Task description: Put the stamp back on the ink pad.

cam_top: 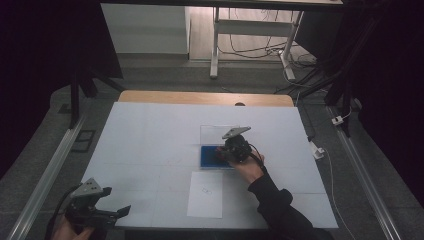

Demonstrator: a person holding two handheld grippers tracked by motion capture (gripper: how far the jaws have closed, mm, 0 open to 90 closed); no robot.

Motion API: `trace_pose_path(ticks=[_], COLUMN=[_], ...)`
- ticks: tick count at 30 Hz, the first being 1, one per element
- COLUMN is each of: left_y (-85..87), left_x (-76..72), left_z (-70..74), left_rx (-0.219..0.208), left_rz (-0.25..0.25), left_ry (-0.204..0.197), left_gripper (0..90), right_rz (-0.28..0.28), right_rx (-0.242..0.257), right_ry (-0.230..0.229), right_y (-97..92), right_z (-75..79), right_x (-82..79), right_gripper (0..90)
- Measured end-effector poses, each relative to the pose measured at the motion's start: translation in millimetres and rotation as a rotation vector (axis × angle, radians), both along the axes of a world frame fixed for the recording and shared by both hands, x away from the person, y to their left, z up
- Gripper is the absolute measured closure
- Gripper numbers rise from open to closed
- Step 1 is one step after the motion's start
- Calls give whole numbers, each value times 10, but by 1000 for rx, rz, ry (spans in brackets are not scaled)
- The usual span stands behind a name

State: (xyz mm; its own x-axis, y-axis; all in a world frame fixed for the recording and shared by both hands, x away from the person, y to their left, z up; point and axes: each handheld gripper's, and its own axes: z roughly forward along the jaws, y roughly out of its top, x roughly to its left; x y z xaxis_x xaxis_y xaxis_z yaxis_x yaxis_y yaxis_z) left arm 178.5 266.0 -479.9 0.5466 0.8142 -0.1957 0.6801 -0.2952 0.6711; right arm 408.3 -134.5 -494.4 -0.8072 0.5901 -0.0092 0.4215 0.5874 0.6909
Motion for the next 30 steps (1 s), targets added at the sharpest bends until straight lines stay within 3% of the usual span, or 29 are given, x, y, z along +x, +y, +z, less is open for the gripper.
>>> trace_pose_path(ticks=[12, 22, 30], left_y=[1, 2, 3], left_x=[0, -1, -2], left_z=[0, 1, 0], left_rx=[-1, -1, -3], left_rz=[0, 0, 0], left_ry=[0, -1, -2], left_gripper=[61, 61, 61], right_rz=[-1, -25, -20], right_rx=[-4, 38, 65], right_ry=[1, -16, 5], right_y=[11, -31, -74], right_z=[-9, 78, 159], right_x=[11, 8, -26], right_gripper=[785, 686, 580])
